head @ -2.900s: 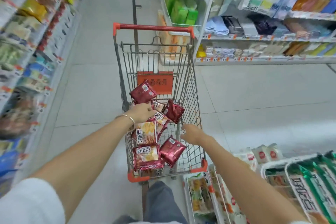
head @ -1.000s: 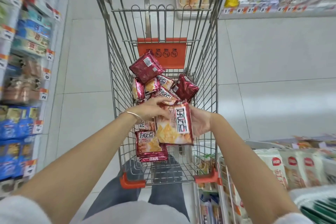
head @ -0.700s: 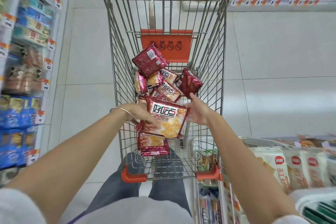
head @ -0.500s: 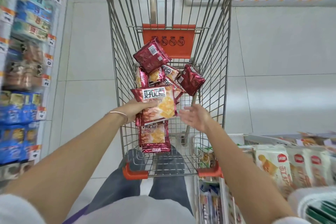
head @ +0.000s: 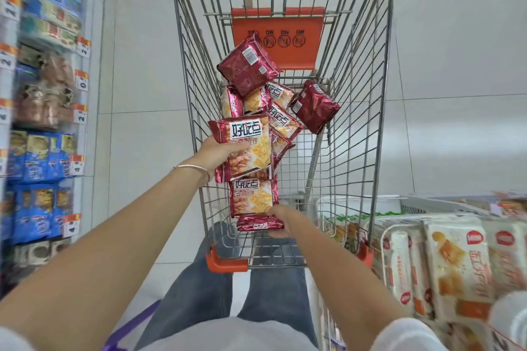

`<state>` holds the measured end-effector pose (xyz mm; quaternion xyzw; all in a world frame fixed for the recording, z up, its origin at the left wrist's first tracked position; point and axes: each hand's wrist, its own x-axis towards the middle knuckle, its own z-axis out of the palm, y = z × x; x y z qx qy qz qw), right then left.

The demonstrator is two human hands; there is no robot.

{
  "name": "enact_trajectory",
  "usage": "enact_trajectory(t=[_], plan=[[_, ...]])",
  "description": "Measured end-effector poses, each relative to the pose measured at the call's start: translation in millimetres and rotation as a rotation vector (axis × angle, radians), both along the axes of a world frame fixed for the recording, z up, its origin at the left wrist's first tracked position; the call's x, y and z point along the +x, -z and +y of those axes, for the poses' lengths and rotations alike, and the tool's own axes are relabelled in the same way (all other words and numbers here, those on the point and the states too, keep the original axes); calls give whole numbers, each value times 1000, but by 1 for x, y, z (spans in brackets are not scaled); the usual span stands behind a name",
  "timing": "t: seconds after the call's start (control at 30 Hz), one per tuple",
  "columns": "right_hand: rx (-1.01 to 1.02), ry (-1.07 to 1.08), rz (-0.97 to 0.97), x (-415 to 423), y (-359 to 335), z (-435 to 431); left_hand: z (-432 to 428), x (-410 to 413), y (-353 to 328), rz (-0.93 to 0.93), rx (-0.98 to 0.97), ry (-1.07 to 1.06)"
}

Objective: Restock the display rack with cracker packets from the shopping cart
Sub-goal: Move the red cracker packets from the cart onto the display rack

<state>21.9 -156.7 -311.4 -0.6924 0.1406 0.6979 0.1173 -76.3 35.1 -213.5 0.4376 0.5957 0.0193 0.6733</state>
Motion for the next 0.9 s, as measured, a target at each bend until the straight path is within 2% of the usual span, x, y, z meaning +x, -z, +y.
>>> enact_trajectory(t=[0.13,0.23,0.43,0.53,0.63,0.7,0.8,0.9], plan=[[-13,68,114,36,-6,-10,0,1,-2,0,8,13],[86,84,141,78,-37,-14,1,5,-10,6,6,2],[535,5,-133,141,-136,-1,4,11,-29,-13,-58,-13],[646,11,-278,151,-174,9,14,2,-1,12,-54,-25],[680,105,-408,151,-196,24,16,2,1,29,-73,43],[664,154,-411,151,-206,42,10,6,-11,3,-96,110],[602,36,-418,148,-216,76,2,10,-13,-3,-139,205],[557,-104,-453,137,-217,107,-11,20,-37,5,-101,251]])
